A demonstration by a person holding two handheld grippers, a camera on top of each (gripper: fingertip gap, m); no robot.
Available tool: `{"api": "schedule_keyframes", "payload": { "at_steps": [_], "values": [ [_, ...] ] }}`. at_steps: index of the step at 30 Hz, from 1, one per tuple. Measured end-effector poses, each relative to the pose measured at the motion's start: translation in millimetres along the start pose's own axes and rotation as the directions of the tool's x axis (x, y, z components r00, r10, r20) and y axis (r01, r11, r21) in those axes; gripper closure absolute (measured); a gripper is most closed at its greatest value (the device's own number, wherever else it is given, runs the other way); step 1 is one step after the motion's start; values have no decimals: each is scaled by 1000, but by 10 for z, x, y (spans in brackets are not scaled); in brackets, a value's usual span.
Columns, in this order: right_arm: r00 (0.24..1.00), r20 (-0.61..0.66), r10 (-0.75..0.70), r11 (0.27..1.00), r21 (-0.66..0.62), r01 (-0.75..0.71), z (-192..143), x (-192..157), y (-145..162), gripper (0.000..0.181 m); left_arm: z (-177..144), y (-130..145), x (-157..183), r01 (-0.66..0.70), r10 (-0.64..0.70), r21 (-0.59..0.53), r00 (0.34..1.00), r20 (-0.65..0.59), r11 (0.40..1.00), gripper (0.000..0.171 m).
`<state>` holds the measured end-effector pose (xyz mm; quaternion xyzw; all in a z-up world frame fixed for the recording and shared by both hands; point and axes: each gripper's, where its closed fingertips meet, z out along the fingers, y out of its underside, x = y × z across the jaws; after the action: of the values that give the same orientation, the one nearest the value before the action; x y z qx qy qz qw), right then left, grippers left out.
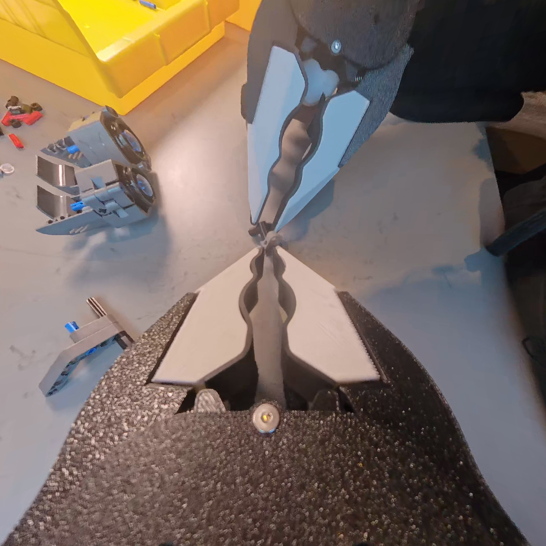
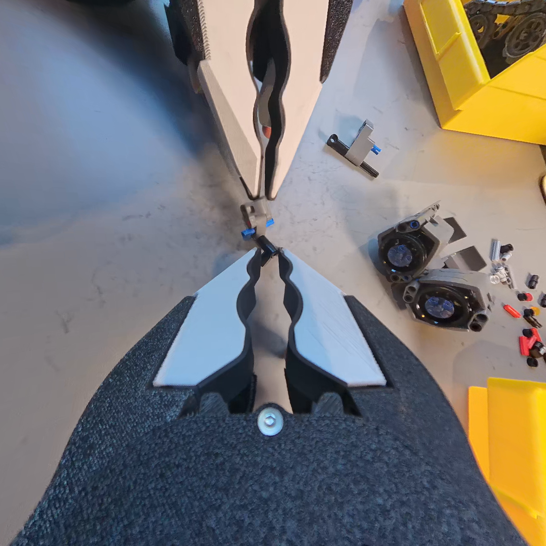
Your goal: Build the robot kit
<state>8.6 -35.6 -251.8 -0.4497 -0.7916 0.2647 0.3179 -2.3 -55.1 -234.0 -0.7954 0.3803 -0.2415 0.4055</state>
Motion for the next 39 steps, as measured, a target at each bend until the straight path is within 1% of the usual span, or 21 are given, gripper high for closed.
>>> {"api": "schedule_keyframes", "payload": {
  "at_steps": [8,11,14,17,19,21,23,26,29,31,35,37,39],
  "values": [
    [1000,-1,2,1000,2,-2,25,-20,-32,172,8,-112,-59,11,-12,60,1000,27,998,168],
    [1000,0,5,1000,3,-5,38,-25,-46,172,41,-124,-69,7,-9,55,999,31,998,167],
    [1000,1,9,1000,4,-9,42,-25,-47,172,52,-146,-109,-8,4,59,998,67,998,165],
    [999,-15,35,999,-6,-35,41,2,-36,172,-39,-200,-185,22,-31,103,996,89,994,164],
    [996,-36,76,997,-20,-76,36,52,-12,172,-123,-210,-229,59,-70,132,994,83,989,163],
    [992,-57,108,994,-26,-110,28,98,13,172,-169,-183,-255,93,-103,138,992,69,986,161],
    [987,-75,142,989,-31,-145,24,138,28,172,-155,-151,-238,107,-113,124,992,48,987,156],
    [977,-103,186,981,-40,-191,27,183,41,172,-31,-76,-166,95,-97,57,995,27,994,148],
    [965,-138,223,971,-51,-232,38,219,50,172,116,-5,-177,88,-87,-22,994,63,996,140],
    [963,-152,222,970,-63,-234,45,219,56,170,163,1,-232,88,-83,-45,992,96,995,142],
    [972,-130,196,977,-62,-205,38,168,50,163,163,2,-268,86,-82,-42,992,95,995,155],
    [980,-109,169,983,-52,-175,21,133,33,162,138,-17,-268,91,-89,-24,992,88,996,155],
    [982,-112,151,986,-51,-158,14,129,25,162,127,0,-281,93,-90,-29,991,98,995,155]
  ]
}}
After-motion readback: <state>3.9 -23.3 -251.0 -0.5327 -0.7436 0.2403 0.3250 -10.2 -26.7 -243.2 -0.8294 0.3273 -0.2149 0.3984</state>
